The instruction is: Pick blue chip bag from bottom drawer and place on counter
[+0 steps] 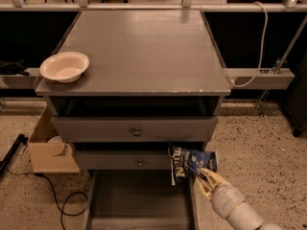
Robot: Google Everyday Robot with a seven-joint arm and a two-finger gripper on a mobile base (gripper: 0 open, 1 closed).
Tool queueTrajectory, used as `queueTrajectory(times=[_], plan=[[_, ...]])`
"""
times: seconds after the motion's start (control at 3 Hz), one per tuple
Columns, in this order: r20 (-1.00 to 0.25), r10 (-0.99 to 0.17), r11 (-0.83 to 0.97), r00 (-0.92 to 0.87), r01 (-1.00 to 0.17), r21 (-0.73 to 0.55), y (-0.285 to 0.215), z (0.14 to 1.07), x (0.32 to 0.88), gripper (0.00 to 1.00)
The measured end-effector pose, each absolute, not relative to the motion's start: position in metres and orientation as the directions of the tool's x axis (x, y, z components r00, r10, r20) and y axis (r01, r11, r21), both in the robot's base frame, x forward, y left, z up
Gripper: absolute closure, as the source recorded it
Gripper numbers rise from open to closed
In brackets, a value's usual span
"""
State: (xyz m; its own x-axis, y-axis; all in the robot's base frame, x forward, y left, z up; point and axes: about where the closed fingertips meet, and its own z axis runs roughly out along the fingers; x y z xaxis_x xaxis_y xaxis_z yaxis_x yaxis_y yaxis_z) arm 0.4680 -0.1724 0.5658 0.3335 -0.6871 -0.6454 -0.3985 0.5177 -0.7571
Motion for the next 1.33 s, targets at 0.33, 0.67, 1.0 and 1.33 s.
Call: queueTrajectory(times=[0.33,0.67,1.0,1.33], plan=[[-0.608,-0.695,0.514,0.385,-0.326,-0.793,-0.184,0.618,0.467,1.0],[-0.612,-0.691,0.519,0.384,-0.325,-0.79,-0.184,0.622,0.473,1.0],[-0.587,-0.702,0.52,0.404,-0.273,-0.809,-0.193,0.659,0.489,1.0],[-0.504,-0.742,0.48,0.442,-0.174,-0.86,-0.214,0.727,0.5,1.0]])
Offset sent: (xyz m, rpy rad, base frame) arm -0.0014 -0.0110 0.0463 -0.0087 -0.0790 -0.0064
